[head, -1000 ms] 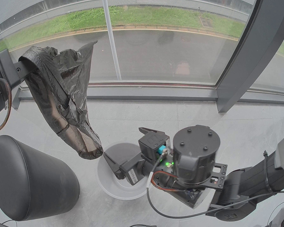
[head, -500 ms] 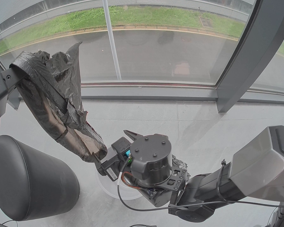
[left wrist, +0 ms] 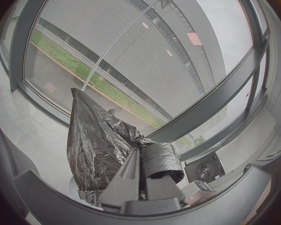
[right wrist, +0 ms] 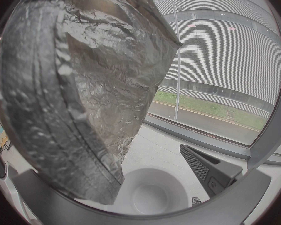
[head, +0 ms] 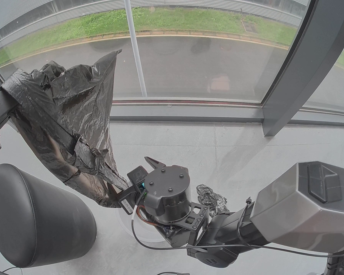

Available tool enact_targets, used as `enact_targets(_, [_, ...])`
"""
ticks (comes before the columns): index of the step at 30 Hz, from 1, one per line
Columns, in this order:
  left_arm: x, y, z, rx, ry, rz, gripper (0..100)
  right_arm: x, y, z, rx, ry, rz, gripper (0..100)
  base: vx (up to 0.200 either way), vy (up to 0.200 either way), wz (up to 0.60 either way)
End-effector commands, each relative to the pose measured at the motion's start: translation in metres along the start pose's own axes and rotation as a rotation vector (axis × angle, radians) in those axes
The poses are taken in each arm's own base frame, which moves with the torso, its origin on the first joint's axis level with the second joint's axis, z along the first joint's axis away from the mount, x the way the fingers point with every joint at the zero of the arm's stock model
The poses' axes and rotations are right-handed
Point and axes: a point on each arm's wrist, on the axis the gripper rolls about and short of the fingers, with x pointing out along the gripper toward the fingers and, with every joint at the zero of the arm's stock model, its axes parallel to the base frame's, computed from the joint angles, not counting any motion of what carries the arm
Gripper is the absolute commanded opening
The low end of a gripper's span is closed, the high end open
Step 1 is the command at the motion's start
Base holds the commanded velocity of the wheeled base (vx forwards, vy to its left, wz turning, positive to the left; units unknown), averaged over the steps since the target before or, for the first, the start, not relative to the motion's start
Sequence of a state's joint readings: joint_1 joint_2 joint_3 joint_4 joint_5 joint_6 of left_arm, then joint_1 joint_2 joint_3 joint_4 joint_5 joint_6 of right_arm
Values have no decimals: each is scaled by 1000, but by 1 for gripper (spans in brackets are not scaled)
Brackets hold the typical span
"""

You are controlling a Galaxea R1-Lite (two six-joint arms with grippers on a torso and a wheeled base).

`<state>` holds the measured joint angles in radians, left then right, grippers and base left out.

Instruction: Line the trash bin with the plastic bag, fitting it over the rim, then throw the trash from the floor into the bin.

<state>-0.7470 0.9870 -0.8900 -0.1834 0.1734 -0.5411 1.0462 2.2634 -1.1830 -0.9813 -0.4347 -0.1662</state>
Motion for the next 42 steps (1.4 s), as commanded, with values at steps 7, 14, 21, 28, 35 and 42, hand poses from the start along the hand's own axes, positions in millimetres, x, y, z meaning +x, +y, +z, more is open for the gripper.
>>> enact_targets(7, [-2,-1,0,-15,13,-30,0,18,3,-28,-32,35,-35,100,0,0,0])
enact_targets(14, [-3,-1,0,-15,12,-30,0,19,4,-31,-40,41,-34,100,0,0,0])
enact_targets(21, [-8,0,1,-18,4,-35,0,20,4,-34,-45,47,-33,100,0,0,0])
enact_targets(28, [-8,1,0,-24,8,-32,0,18,5,-34,-49,41,-32,0,0,0,0])
enact_targets(35, [-5,4,-5,-19,24,-14,0,1,-1,-31,-50,41,-26,0,0,0,0])
enact_targets(42, [7,18,-14,-22,57,55,0,-53,-9,-23,-43,85,49,0,0,0,0])
